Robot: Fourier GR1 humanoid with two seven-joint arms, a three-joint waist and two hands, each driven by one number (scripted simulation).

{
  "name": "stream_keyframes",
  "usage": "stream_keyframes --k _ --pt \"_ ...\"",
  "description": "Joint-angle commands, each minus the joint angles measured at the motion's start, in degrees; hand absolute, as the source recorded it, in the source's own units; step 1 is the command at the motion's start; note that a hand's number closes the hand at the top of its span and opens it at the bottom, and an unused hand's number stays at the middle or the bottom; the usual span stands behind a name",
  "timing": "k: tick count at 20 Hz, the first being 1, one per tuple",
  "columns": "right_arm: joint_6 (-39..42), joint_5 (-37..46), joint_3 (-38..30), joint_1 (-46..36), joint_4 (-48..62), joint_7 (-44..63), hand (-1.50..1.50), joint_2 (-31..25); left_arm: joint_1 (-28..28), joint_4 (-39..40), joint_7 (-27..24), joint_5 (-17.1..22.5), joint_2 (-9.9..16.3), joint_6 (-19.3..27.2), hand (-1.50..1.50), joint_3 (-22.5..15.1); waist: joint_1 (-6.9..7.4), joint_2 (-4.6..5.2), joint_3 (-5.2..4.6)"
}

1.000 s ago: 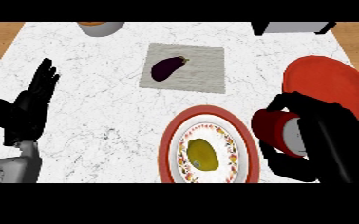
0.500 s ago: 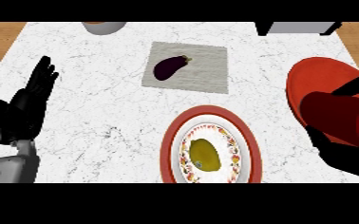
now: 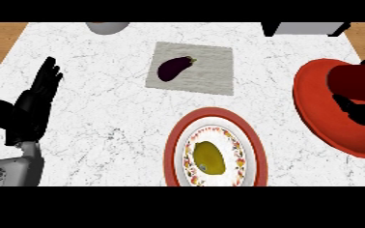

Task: Pick the can from the plate and place it in the bowl

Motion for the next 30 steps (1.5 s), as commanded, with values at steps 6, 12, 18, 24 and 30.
stream_keyframes --k 6,12,18,24,30 --pt "-9.61 3.56 -2.47 -8.77 29.68 -17.65 1.50 -1.51 1.01 -4.02 3.95 -0.08 -0.36 -1.20 0.00 -0.15 0.88 0.07 0.03" --pt "-3.90 9.44 -0.88 -8.51 42.12 -14.45 1.50 -8.43 -0.33 -1.75 1.39 -1.78 -1.47 -0.79 0.00 -1.44 1.38 0.32 -0.02" --pt "-3.70 5.43 -2.33 -15.48 60.34 -26.71 -1.50 -7.42 0.78 -2.15 1.49 -1.90 -2.82 -0.26 0.00 -1.02 0.87 0.14 0.03" --pt "-1.57 -7.32 -13.06 -16.08 65.10 -36.72 -1.50 -6.50 -1.11 -1.07 2.06 -1.99 -2.09 -0.20 0.00 -0.17 0.07 -0.05 0.12" --pt "3.96 -23.67 -27.76 -20.30 68.05 -36.28 -1.50 -7.77 -1.23 0.52 1.42 -2.14 -1.29 0.27 0.00 1.42 -1.03 -0.17 0.09"
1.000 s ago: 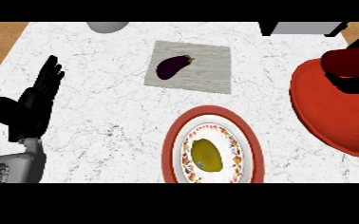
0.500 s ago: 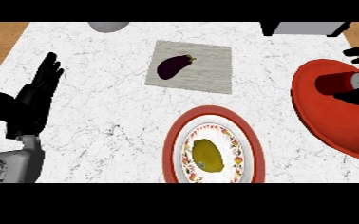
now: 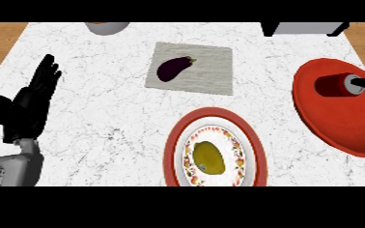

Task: Pick the can from the plate and place it in the bowl

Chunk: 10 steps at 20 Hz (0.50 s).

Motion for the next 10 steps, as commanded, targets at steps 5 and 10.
stream_keyframes --k 5,10 --pt "14.56 -13.22 -12.83 3.56 11.37 -3.19 -1.50 -12.61 1.40 -1.84 0.61 -0.34 -0.30 0.17 0.00 0.08 0.17 0.21 -0.02" --pt "23.22 -13.91 -14.21 8.17 20.50 -9.74 -1.50 -20.90 3.17 -1.15 -2.35 -0.06 -0.60 -1.10 0.00 0.25 0.60 0.37 0.03"
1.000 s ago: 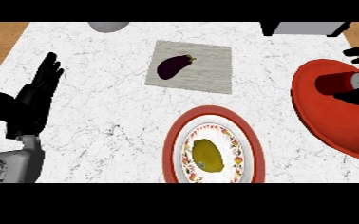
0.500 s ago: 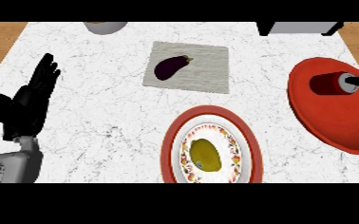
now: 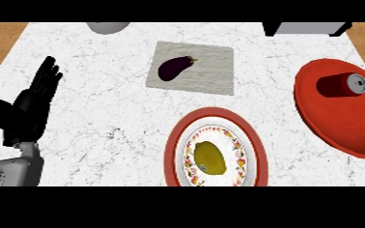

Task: Pick the can from the plate and place it in the bowl

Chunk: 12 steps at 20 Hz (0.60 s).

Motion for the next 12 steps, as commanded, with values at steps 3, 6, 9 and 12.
stream_keyframes --k 3,6,9,12 --pt "10.60 -2.62 -3.54 7.31 10.01 -8.49 -1.50 -8.29 -0.32 1.61 -1.47 0.22 -0.27 -0.65 0.00 0.42 0.01 0.20 0.10" --pt "17.74 -4.03 -3.98 9.21 12.47 -9.80 -1.50 -9.70 -0.21 1.38 -1.58 -0.35 -0.03 0.26 0.00 1.19 -0.06 0.10 0.13" --pt "20.23 -5.37 -4.60 10.16 12.97 -10.41 -1.50 -11.48 0.23 1.21 -1.83 0.09 -0.40 -0.51 0.00 0.84 -0.08 0.02 0.12" --pt "21.47 -7.17 -5.89 11.96 12.62 -12.31 -1.50 -10.96 4.41 0.76 -4.55 0.04 -0.59 -1.53 0.00 0.49 0.05 -0.06 0.18"
